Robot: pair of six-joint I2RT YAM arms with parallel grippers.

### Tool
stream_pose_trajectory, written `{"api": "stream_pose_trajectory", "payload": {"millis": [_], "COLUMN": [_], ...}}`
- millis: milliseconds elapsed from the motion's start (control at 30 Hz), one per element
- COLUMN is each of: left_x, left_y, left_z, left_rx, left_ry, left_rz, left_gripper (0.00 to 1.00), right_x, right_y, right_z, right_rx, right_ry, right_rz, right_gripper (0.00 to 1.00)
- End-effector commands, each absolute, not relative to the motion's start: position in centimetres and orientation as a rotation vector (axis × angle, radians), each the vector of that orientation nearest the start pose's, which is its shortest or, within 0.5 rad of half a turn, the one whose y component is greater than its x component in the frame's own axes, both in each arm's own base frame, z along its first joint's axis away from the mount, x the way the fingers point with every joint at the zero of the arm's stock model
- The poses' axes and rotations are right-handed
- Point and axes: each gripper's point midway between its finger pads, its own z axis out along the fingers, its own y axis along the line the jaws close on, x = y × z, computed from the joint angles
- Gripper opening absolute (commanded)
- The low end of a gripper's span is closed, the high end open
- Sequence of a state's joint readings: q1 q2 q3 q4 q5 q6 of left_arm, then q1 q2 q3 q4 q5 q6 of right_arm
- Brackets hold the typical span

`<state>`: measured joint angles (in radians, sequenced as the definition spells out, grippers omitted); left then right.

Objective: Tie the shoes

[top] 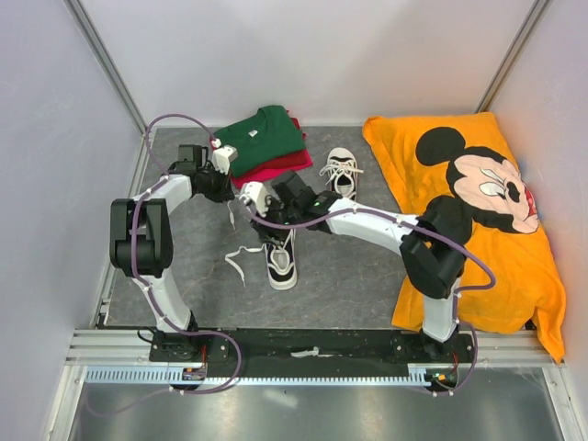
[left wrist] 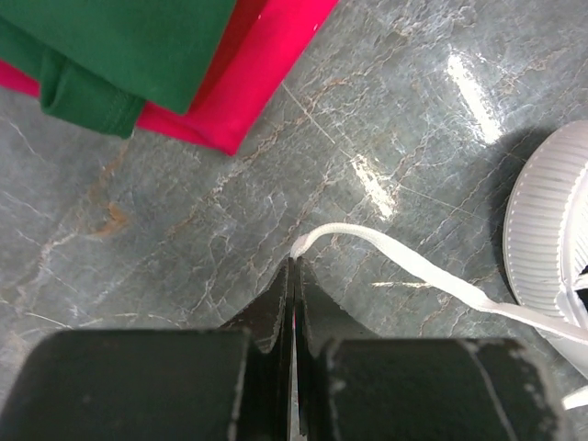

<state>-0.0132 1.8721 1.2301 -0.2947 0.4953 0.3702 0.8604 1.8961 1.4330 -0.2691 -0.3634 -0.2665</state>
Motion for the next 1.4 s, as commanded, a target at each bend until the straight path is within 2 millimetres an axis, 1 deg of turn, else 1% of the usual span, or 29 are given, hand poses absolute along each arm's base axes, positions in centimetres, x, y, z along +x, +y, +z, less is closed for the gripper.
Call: {"api": "stream_pose_trajectory", "payload": {"millis": [0,33,67,100,167,200,233,267,300,367,400,433,467,500,600,733,767,833,867,1000,1033,1067,1133,1167,1200,1233,1267,1333,1367], "left_x": [44.4,44.3,44.3,44.3,44.1,44.2,44.0,44.1,44.2,44.1,44.0,43.9,43.9,43.7,43.5,43.3,43.4,43.4,43.4,43.4,43.5,43.5,43.5,43.5,43.5,43.4,43.5,43.5,43.3], "left_y": [-7.4,-7.4,-7.5,-7.5,-7.7,-7.7,-7.9,-8.0,-6.9,-6.9,-6.8,-6.9,-6.8,-6.8,-6.8,-6.8,-6.7,-6.7,-6.7,-6.6,-6.5,-6.5,-6.5,-6.5,-6.5,-6.4,-6.5,-6.4,-6.4], "left_z": [5.7,5.6,5.6,5.6,5.5,5.4,5.4,5.5,5.4,5.4,5.4,5.4,5.4,5.2,5.1,5.0,5.0,4.9,4.9,4.9,4.9,4.9,4.8,4.9,4.9,4.9,5.1,5.3,5.3], "left_rx": [0.534,0.526,0.524,0.513,0.509,0.503,0.503,0.504,0.470,0.467,0.466,0.469,0.467,0.463,0.463,0.466,0.468,0.468,0.467,0.466,0.464,0.461,0.461,0.460,0.455,0.455,0.460,0.460,0.464], "left_ry": [2.367,2.372,2.374,2.378,2.386,2.390,2.394,2.391,2.395,2.395,2.397,2.396,2.399,2.402,2.401,2.402,2.401,2.401,2.401,2.399,2.399,2.399,2.399,2.398,2.398,2.399,2.393,2.391,2.393], "left_rz": [-0.480,-0.496,-0.504,-0.510,-0.531,-0.536,-0.551,-0.558,-0.556,-0.570,-0.576,-0.581,-0.584,-0.598,-0.612,-0.622,-0.620,-0.623,-0.624,-0.627,-0.625,-0.627,-0.630,-0.630,-0.634,-0.632,-0.632,-0.628,-0.626], "left_gripper": [0.02,0.02,0.01,0.01,0.02,0.02,0.02,0.02,0.02,0.02,0.02,0.02,0.02,0.01,0.02,0.02,0.02,0.02,0.02,0.02,0.02,0.02,0.02,0.02,0.02,0.02,0.01,0.01,0.02], "right_x": [28.1,27.6,27.4,27.2,26.7,26.5,26.1,25.9,25.9,25.8,25.7,25.8,25.9,26.1,26.5,26.8,26.9,26.9,26.8,26.5,26.4,26.3,26.1,26.0,25.9,25.8,25.7,25.5,25.4], "right_y": [46.2,47.3,47.8,48.4,49.6,50.0,50.6,50.9,51.3,52.0,52.2,52.4,52.5,52.6,52.8,53.1,53.1,53.4,53.3,52.9,52.5,52.3,51.9,51.7,51.4,51.2,51.1,50.8,50.7], "right_z": [13.2,13.6,13.5,12.5,12.1,11.0,10.8,10.6,9.9,9.5,8.7,8.6,8.3,7.7,7.0,6.5,5.9,5.5,4.8,3.7,3.0,2.7,2.0,1.7,1.4,1.2,1.3,1.0,1.4], "right_rx": [-1.450,-1.464,-1.470,-1.483,-1.500,-1.516,-1.525,-1.530,-1.528,-1.527,-1.538,-1.541,-1.544,-1.549,-1.556,-1.566,-1.578,-1.590,-1.609,-1.645,-1.658,-1.665,-1.685,-1.691,-1.701,-1.707,-1.709,-1.716,-1.716], "right_ry": [1.765,1.741,1.731,1.739,1.725,1.737,1.728,1.723,1.724,1.705,1.706,1.696,1.695,1.698,1.689,1.666,1.671,1.667,1.673,1.680,1.689,1.694,1.701,1.710,1.712,1.717,1.717,1.728,1.724], "right_rz": [0.687,0.692,0.691,0.693,0.707,0.711,0.719,0.720,0.722,0.720,0.710,0.705,0.692,0.683,0.663,0.645,0.637,0.639,0.634,0.626,0.619,0.616,0.605,0.603,0.598,0.598,0.597,0.595,0.603], "right_gripper": [0.61,0.61,0.61,0.61,0.62,0.63,0.64,0.66,0.70,0.75,0.79,0.81,0.84,0.88,0.96,0.98,0.98,0.94,0.92,0.80,0.76,0.70,0.64,0.56,0.51,0.47,0.39,0.34,0.28]}}
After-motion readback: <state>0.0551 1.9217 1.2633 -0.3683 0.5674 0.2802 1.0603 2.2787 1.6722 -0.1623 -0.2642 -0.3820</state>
